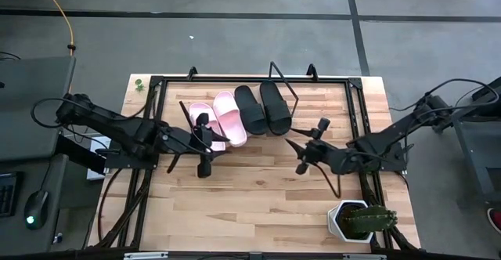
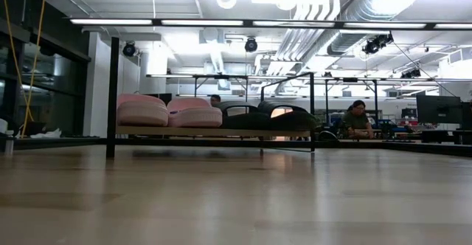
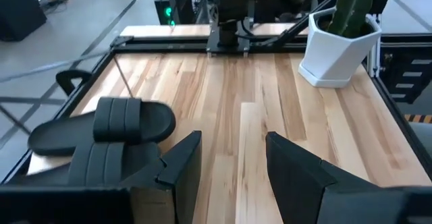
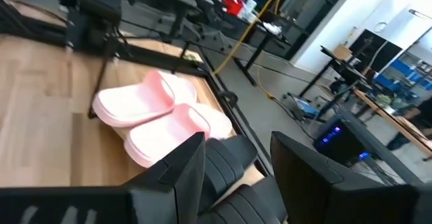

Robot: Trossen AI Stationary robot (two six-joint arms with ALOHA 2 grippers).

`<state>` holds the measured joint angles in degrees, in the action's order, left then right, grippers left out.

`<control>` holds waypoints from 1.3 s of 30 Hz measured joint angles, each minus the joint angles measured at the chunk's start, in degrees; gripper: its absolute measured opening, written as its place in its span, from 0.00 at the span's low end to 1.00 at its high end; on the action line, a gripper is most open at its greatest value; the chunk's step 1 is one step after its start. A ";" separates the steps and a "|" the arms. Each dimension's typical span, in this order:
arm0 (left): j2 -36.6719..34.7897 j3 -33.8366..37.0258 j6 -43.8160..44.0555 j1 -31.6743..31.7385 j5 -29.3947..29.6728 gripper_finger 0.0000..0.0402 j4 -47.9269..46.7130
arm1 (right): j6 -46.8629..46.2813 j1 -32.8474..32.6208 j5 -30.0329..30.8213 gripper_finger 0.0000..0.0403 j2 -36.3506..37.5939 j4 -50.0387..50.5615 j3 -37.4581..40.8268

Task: Pick and place slides into the shelf
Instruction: Return to Home Position

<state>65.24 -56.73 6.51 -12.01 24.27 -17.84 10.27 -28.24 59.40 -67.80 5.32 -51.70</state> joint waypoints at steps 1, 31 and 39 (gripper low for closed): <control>-0.77 0.00 0.52 0.00 -0.02 0.37 -1.20 | -0.15 -0.46 0.03 0.39 0.43 -0.05 0.00; -19.82 11.11 1.42 0.00 -0.06 0.37 2.31 | -5.94 -20.60 10.62 0.39 15.00 9.74 0.04; -20.91 12.68 0.22 0.00 -1.18 0.37 6.31 | -1.06 -21.84 10.00 0.39 15.04 7.55 0.13</control>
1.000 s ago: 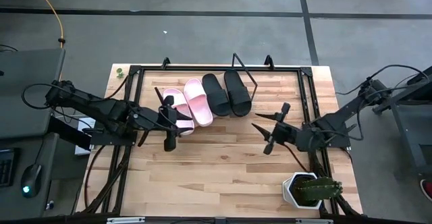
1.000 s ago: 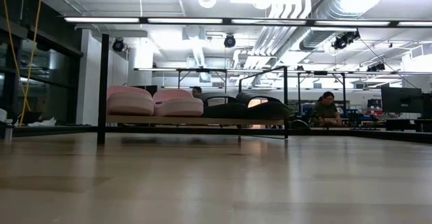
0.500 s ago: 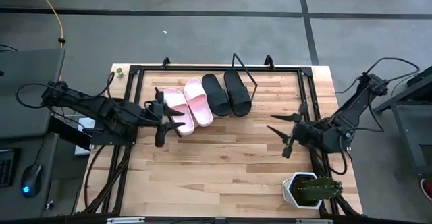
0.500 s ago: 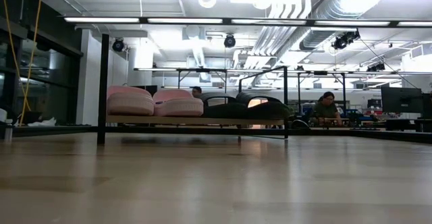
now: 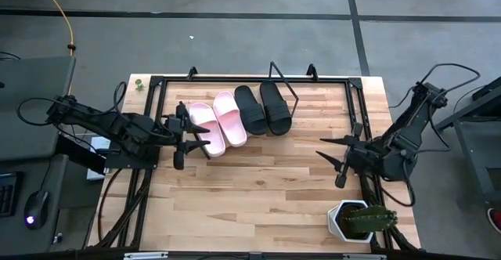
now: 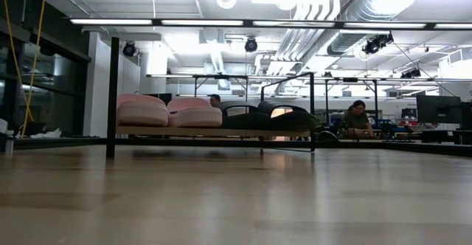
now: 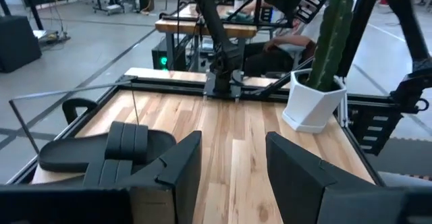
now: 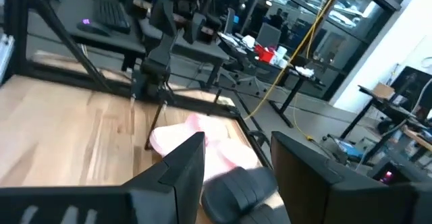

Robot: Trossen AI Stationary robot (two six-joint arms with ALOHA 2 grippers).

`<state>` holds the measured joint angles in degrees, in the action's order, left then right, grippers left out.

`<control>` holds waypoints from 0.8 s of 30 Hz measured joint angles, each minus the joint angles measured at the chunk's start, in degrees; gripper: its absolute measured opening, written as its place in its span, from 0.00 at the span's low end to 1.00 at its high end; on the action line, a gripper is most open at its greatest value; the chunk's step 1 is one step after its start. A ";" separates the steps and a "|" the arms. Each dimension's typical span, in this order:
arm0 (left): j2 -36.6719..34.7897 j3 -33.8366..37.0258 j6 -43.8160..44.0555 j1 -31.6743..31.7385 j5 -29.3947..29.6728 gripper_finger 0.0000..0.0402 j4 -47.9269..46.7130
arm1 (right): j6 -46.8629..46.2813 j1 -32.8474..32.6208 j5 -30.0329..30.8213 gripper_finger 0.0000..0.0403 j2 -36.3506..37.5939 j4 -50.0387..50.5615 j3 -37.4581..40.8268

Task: Pick and place slides into the shelf
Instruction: Return to Home Position

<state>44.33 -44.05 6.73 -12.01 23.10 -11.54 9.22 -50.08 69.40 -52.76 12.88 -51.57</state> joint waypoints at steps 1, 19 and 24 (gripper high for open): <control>0.18 0.02 -0.38 0.00 -0.20 0.37 0.64 | 1.97 0.45 -0.85 0.39 0.12 -2.00 0.00; 2.93 -6.59 -8.07 8.92 -5.17 0.37 9.14 | 12.16 27.68 -39.22 0.34 15.81 -21.01 -0.04; 6.92 -13.17 -5.86 19.28 -17.37 0.37 5.08 | 3.20 38.38 -46.39 0.36 14.49 -9.97 -3.37</control>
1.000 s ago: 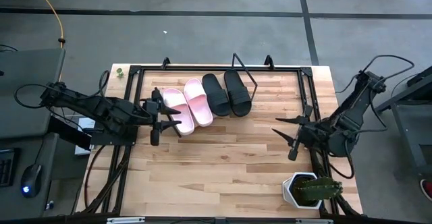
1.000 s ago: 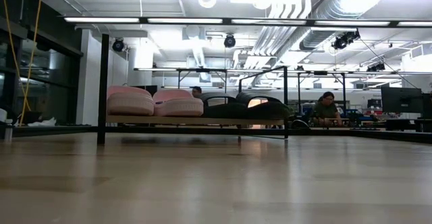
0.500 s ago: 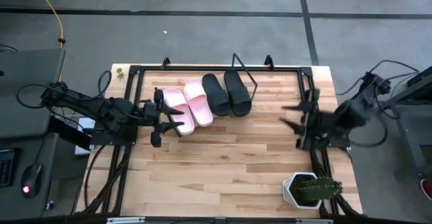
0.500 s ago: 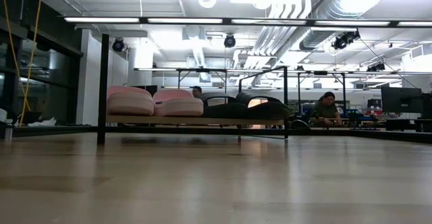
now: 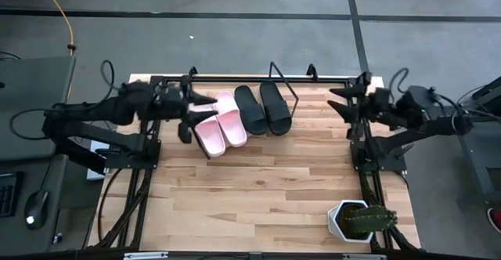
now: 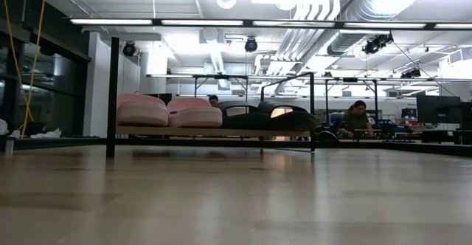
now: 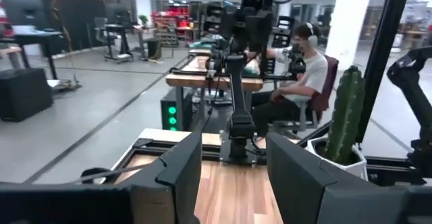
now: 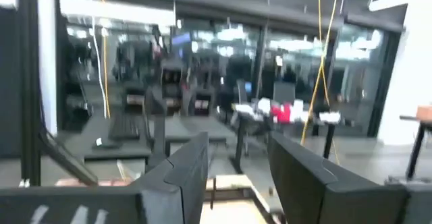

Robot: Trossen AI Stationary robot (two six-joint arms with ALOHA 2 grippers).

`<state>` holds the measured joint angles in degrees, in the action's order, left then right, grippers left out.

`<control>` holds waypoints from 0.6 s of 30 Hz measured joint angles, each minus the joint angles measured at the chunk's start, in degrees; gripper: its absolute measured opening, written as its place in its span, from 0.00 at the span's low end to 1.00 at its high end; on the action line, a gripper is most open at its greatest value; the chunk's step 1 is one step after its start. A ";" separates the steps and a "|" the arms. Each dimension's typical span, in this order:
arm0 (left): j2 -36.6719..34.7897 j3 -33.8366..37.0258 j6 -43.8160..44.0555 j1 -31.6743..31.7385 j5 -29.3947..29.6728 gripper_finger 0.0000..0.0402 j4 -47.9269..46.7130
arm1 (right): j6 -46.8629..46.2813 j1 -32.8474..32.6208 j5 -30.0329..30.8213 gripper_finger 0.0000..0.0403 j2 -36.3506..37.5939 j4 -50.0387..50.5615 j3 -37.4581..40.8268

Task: Pick and place slides into the shelf
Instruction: Return to Home Position

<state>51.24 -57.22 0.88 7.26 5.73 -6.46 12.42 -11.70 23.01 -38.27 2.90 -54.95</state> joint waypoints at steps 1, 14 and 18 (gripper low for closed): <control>1.29 -1.04 0.01 1.43 -2.29 0.37 0.04 | -1.27 1.93 -1.55 0.36 -0.86 1.76 -0.97; 13.37 -8.33 -3.51 5.84 -6.66 0.37 -0.21 | -6.21 18.63 -21.41 0.37 -10.46 2.55 -5.85; 9.46 -8.34 -3.56 5.86 -6.55 0.37 -5.03 | -6.47 20.69 -24.64 0.37 -9.90 3.14 -5.75</control>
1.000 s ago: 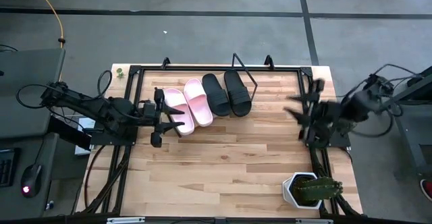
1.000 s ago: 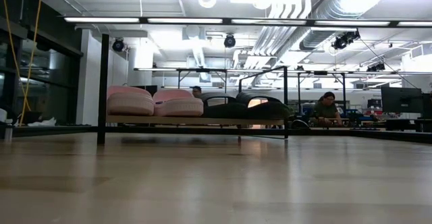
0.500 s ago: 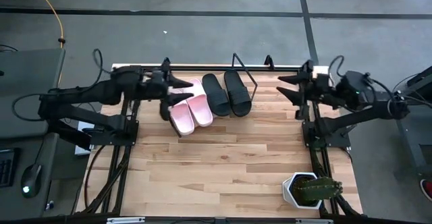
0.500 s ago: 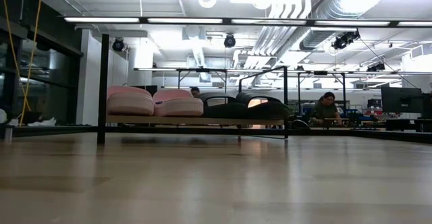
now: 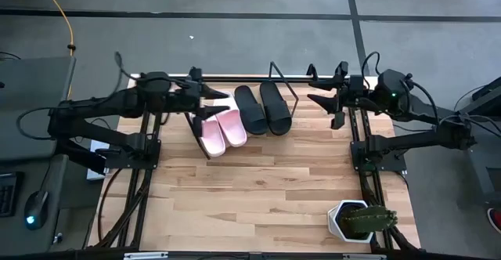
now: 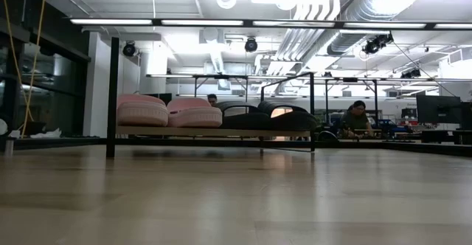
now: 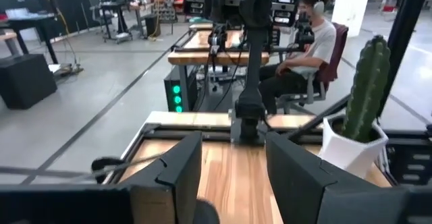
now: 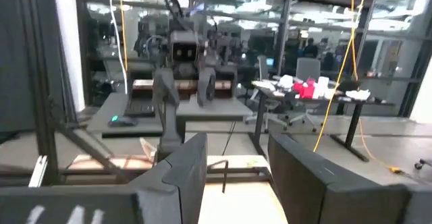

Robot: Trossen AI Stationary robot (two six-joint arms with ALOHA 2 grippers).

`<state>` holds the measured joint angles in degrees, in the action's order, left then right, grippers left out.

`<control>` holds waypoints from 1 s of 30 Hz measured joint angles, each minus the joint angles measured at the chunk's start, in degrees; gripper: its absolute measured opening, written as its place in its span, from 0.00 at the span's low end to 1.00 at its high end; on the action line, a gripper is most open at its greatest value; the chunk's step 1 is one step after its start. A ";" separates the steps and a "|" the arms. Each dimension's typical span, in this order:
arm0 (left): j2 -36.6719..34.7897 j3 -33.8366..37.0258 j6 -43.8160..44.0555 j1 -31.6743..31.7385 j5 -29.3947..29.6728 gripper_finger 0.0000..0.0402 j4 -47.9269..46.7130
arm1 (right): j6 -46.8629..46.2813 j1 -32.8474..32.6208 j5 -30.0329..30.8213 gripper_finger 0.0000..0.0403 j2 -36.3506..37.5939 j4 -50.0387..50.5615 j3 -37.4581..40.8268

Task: Pick and place slides into the shelf
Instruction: Return to Home Position

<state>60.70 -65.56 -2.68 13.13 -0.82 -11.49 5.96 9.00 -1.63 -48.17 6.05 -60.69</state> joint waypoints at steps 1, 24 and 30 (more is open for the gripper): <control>-1.23 0.00 -0.04 0.00 0.11 0.37 -1.83 | -0.01 0.20 -0.47 0.37 0.63 1.05 0.06; -29.46 24.86 5.53 0.00 3.22 0.37 1.93 | -2.52 0.24 -0.34 0.36 32.20 4.39 20.51; -32.47 27.51 8.81 -0.02 2.75 0.37 2.10 | -5.22 0.24 0.07 0.35 41.72 0.07 30.54</control>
<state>28.23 -38.05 6.13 13.10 1.93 -9.40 0.73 9.23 -1.56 -6.45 6.11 -30.15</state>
